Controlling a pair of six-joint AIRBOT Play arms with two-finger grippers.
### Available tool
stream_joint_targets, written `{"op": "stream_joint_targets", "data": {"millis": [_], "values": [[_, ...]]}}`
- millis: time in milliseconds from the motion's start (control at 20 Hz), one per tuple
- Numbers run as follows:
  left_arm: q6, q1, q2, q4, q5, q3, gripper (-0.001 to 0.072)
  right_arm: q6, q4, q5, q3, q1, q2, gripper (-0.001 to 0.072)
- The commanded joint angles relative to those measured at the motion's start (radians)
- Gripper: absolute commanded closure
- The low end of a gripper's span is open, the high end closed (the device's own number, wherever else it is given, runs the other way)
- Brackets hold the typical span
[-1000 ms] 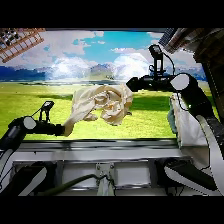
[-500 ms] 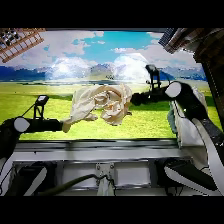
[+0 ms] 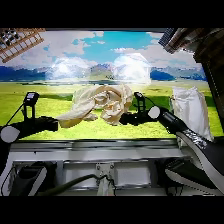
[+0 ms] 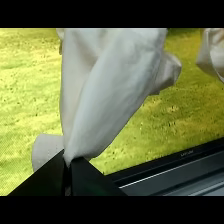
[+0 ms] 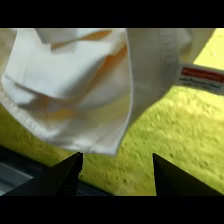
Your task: Fold the clothes and pants, and hang the long-sleeved shirts on hangers.
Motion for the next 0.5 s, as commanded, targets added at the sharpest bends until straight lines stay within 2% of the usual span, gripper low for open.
{"op": "stream_joint_targets", "data": {"millis": [0, 150, 200, 300, 350, 450], "values": [[-0.004, 0.000, 0.010, 0.000, -0.005, 0.001, 0.0704, 0.026, 0.101, -0.174, -0.024, 0.059, -0.064, 0.0190], [-0.004, 0.000, 0.010, 0.000, -0.005, 0.001, 0.0704, 0.025, 0.154, -0.218, -0.023, 0.071, -0.130, 0.0197], [-0.004, 0.000, 0.010, 0.000, -0.004, 0.001, 0.0704, 0.021, 0.163, -0.246, -0.023, 0.075, -0.135, 0.0280], [-0.004, 0.000, 0.010, 0.000, 0.008, 0.002, 0.0704, 0.020, 0.176, -0.272, 0.005, 0.077, -0.134, 0.0579], [-0.003, 0.000, 0.010, 0.002, 0.023, 0.009, 0.0704, 0.016, 0.182, -0.269, 0.033, 0.077, -0.132, 0.0685], [-0.003, 0.000, 0.010, 0.034, 0.057, 0.055, 0.0705, 0.010, 0.182, -0.252, 0.121, 0.074, -0.090, 0.0689]]}}
